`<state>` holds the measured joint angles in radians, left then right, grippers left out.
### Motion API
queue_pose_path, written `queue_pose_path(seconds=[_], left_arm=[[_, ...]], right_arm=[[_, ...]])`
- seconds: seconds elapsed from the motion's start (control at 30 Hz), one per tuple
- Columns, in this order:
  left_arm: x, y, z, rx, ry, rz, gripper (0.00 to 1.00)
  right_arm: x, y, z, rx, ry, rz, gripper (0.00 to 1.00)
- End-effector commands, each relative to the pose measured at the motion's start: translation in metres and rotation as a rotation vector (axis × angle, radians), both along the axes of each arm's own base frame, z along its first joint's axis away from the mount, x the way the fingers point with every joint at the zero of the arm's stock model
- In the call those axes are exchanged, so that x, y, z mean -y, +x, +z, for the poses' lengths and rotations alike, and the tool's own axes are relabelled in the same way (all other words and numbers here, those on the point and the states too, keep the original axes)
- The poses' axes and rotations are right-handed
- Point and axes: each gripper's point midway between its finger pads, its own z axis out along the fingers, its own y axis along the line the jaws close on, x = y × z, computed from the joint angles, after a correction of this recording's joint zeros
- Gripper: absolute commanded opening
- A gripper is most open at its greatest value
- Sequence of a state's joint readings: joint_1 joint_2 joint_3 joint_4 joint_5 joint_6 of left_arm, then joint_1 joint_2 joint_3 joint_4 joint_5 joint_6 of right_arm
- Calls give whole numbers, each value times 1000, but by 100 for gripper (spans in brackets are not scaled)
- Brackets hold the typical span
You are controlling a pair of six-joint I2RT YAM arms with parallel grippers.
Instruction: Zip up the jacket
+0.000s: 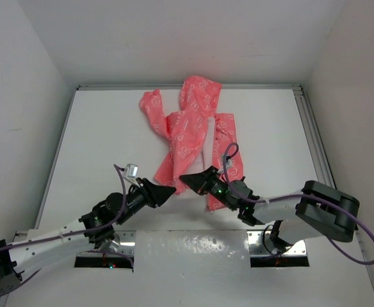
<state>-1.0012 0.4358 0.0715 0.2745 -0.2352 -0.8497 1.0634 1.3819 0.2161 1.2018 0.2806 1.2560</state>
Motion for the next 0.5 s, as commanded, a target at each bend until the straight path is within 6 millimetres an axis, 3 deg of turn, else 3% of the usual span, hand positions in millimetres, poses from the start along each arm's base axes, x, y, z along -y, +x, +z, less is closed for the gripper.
queue_pose_path(seconds=[0.0,0.17,0.23,0.33,0.47], left_arm=[[1,-4,35,23,-52,-22,37],[2,-6,51,54,-55,-43,41],[7,-8,55,73,-61,-68,42],[10,-5,55,85,-43,-66,42],[12,0,57,108,11,-63,42]], right_arm=[[-6,-2,63,192,137,91,0],[-8,-4,80,215,215,228,0],[-14,-15,85,239,247,319,0],[-18,-28,103,273,322,428,0],[-25,-30,106,262,340,478,0]])
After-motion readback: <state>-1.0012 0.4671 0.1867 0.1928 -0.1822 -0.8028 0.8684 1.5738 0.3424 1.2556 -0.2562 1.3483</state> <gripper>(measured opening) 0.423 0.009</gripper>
